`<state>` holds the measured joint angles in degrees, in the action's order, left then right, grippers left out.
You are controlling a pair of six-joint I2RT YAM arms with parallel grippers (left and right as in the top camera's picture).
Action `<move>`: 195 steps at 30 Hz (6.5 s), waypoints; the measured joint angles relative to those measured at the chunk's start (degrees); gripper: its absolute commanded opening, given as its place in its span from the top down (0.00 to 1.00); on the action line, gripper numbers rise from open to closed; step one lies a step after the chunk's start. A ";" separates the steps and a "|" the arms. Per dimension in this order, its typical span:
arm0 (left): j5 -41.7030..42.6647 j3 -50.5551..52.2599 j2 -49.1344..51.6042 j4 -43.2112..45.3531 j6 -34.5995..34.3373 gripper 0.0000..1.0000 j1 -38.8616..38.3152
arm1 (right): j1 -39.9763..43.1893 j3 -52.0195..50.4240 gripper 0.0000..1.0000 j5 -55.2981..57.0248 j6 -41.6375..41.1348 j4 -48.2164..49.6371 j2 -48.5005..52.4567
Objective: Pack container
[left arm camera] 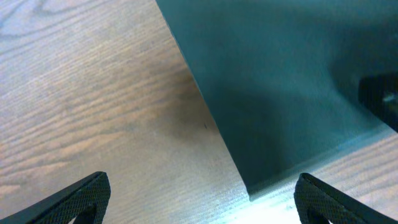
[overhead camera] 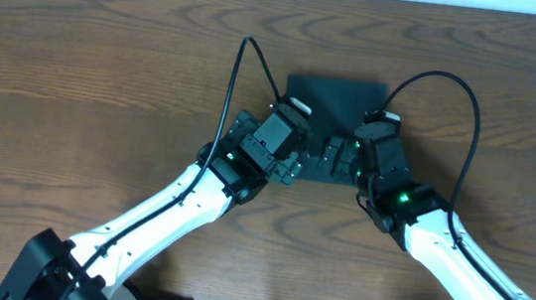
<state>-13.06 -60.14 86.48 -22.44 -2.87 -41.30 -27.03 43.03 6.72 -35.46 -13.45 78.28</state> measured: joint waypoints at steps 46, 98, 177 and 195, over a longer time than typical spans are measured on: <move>3.89 -0.96 7.65 3.19 -0.13 0.05 2.21 | -5.57 0.15 0.01 -3.19 1.44 -23.34 -10.78; 3.89 -0.96 7.74 3.37 -0.11 0.05 2.21 | -5.49 -1.33 0.01 9.75 -0.07 -5.09 10.38; 2.62 12.66 -73.16 -35.69 -2.62 0.04 2.21 | -4.92 8.52 0.01 -2.05 29.64 -53.94 -69.24; -6.21 25.31 -73.16 -31.15 -5.38 0.04 2.21 | -4.92 -15.43 0.01 3.23 35.30 -35.52 -68.24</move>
<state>-19.27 -34.83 13.32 -53.58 -8.25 -39.09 -31.94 27.59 9.96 -0.16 -48.97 10.04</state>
